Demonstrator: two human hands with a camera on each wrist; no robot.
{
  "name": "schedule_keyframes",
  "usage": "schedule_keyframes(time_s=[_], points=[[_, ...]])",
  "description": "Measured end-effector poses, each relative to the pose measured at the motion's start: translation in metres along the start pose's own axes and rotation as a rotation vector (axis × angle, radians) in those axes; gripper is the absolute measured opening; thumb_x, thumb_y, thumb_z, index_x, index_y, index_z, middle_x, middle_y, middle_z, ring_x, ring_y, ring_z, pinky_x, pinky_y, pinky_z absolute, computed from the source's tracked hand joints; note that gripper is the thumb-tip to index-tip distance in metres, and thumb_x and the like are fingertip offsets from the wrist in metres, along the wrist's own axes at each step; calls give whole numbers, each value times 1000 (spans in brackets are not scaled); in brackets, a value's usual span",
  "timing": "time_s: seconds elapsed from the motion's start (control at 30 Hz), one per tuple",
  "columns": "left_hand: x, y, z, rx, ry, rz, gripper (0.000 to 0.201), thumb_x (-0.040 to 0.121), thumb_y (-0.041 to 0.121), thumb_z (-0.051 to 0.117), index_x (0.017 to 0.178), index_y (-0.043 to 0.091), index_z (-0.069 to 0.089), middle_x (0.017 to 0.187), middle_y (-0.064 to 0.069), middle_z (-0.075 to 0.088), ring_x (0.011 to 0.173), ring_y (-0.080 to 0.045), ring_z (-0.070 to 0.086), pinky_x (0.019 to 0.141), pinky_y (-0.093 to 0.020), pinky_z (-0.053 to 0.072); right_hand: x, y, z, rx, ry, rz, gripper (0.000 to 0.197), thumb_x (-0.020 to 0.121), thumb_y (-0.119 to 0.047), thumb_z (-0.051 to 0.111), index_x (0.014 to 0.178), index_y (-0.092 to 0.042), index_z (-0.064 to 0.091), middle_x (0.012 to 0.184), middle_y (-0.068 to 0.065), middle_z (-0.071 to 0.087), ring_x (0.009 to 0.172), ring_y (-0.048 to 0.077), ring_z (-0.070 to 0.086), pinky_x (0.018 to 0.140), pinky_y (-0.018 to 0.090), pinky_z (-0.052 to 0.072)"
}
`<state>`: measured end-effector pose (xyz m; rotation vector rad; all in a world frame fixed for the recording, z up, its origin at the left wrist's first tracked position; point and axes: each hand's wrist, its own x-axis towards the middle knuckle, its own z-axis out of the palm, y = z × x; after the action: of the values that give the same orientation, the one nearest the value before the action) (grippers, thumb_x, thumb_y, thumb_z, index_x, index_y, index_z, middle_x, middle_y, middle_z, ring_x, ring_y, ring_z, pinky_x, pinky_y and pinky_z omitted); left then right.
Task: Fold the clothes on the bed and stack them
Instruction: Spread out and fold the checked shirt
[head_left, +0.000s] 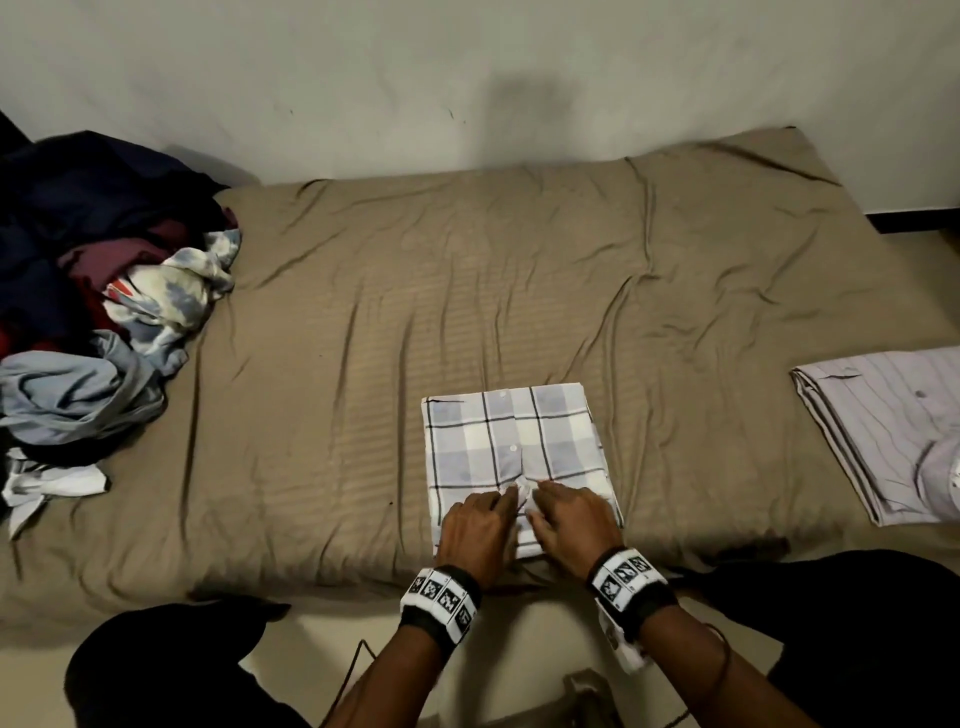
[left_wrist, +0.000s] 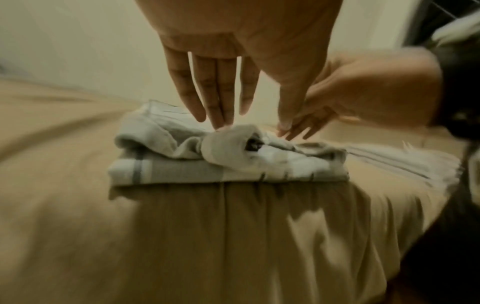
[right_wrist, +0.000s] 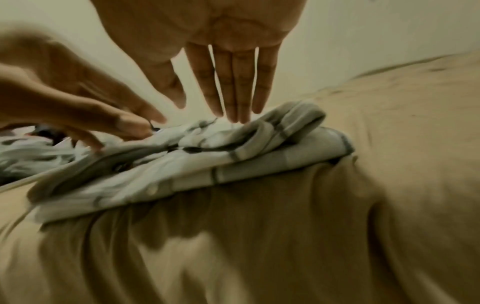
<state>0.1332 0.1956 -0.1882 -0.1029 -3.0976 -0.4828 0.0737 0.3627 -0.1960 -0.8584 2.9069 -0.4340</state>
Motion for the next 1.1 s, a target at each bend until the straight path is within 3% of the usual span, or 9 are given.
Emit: schedule_keyframes(time_s=[0.13,0.27,0.37,0.5,0.63,0.77,0.9,1.0,1.1], points=[[-12,-19,-17,-361,296,-480,47,83,56,72,115,20,71,105,-1,74,95,-24,69,77,-33,55,3,38,-8,184,196,321,49,90,-48,48,112,-8,67,109,13,69,95,34,65,79,38,54],[-5,-47,-9,-465,152,-847,71,85,55,72,134,7,53,129,-18,61,119,-40,58,95,-45,49,11,67,3,405,110,599,53,93,-36,65,130,0,55,126,23,61,117,42,55,100,45,42],[2,-53,0,-449,34,-874,69,89,63,61,129,6,55,126,-22,53,117,-44,54,97,-46,47,17,73,11,515,103,644,58,87,-37,74,133,-7,54,126,14,63,116,34,57,100,43,46],[16,-58,0,-645,48,-968,60,96,56,56,127,5,53,129,-22,52,118,-42,55,101,-43,44,28,78,6,832,92,820,57,79,-39,83,125,-18,57,109,3,69,100,22,65,88,34,52],[29,-69,0,-851,-19,-975,61,95,65,51,115,8,62,118,-15,67,111,-36,63,92,-38,48,43,92,4,1168,17,909,58,64,-47,87,108,-14,68,103,8,76,95,25,73,93,46,57],[31,-94,25,-1097,-104,-990,89,71,91,54,102,11,76,101,-6,78,98,-30,73,96,-50,55,46,77,-9,1459,-180,843,32,91,-18,69,116,3,71,111,20,73,101,34,72,96,43,55],[28,-90,5,-1257,-83,-851,53,99,57,54,122,13,71,114,1,75,108,-13,71,92,-27,54,41,69,-12,1586,-139,832,28,96,-5,56,118,6,67,112,24,71,84,30,74,72,31,60],[20,-88,2,-1265,-25,-783,69,88,70,60,132,18,65,127,2,71,122,-18,65,110,-45,46,38,70,-9,1535,-166,771,30,96,-3,59,126,-2,62,116,17,72,83,21,74,68,27,59],[23,-76,-8,-1295,25,-718,58,92,57,60,132,16,64,126,-1,72,119,-22,67,108,-51,47,35,75,-22,1465,-148,692,40,93,-2,63,133,-5,58,118,14,72,84,18,74,66,31,59]])
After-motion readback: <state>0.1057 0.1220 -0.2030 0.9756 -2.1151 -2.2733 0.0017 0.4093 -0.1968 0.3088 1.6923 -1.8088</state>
